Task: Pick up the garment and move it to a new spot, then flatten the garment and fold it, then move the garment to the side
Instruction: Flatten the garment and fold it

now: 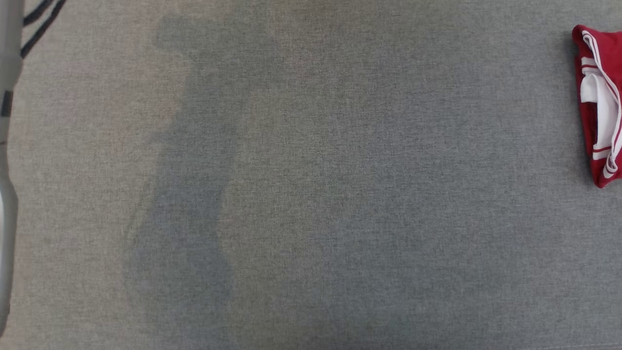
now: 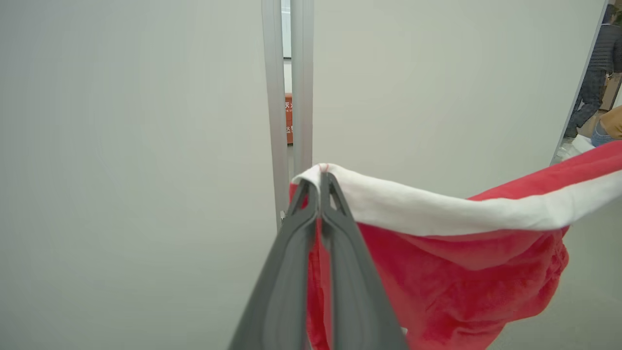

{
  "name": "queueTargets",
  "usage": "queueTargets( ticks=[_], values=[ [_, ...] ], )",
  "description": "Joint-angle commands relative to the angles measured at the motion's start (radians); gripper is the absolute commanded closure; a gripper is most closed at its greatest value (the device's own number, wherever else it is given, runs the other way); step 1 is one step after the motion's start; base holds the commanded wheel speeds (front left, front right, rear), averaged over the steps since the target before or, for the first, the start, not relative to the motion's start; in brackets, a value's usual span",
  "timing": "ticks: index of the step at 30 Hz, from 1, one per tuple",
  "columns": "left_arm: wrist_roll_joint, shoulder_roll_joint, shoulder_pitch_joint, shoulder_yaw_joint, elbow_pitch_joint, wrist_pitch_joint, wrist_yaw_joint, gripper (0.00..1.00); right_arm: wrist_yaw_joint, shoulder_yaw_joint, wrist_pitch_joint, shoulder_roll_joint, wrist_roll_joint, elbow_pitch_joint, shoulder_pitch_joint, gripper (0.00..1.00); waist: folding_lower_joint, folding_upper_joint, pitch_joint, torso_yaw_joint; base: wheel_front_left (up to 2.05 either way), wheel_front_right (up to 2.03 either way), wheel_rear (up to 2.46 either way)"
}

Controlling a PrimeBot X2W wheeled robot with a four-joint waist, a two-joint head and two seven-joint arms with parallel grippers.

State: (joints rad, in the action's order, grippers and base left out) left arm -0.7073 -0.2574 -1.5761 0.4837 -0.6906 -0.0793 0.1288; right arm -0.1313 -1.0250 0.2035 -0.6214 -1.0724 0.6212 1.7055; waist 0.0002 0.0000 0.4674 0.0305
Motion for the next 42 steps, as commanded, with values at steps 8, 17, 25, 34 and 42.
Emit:
queueTargets(
  ticks=[8, 17, 25, 34, 42],
  values=[
    [-0.090, 0.001, -0.073, 0.077, -0.084, 0.039, 0.003, 1.00, 0.001, -0.116, 0.029, 0.018, -0.056, 0.004, 0.014, 1.00, -0.0002, 0.0000, 0.000, 0.001, 0.00, 0.00, 0.00],
    [-0.211, -0.094, 0.200, 0.271, -0.026, 0.062, 0.003, 1.00, 0.001, -0.238, 0.062, 0.012, -0.010, -0.095, -0.270, 1.00, -0.0002, 0.0000, -0.082, 0.000, 0.00, 0.00, 0.00],
    [-0.334, -0.258, 0.531, 0.403, 0.084, -0.040, 0.003, 1.00, 0.001, -0.255, 0.054, 0.010, 0.019, -0.238, -0.591, 1.00, -0.0002, 0.0000, -0.245, -0.016, 0.00, 0.00, 0.00],
    [-0.450, -0.425, 0.866, 0.487, 0.328, -0.208, -0.045, 1.00, 0.001, -0.257, -0.182, -0.065, -0.020, -0.407, -0.913, 1.00, -0.0002, 0.0000, -0.427, -0.007, 0.00, 0.00, 0.00],
    [-0.540, -0.620, 1.057, 0.521, 0.669, -0.340, -0.166, 1.00, 0.001, -0.257, -0.332, -0.144, -0.081, -0.579, -1.103, 1.00, -0.0002, 0.0000, -0.491, -0.019, 0.00, 0.00, 0.00]
  ],
)
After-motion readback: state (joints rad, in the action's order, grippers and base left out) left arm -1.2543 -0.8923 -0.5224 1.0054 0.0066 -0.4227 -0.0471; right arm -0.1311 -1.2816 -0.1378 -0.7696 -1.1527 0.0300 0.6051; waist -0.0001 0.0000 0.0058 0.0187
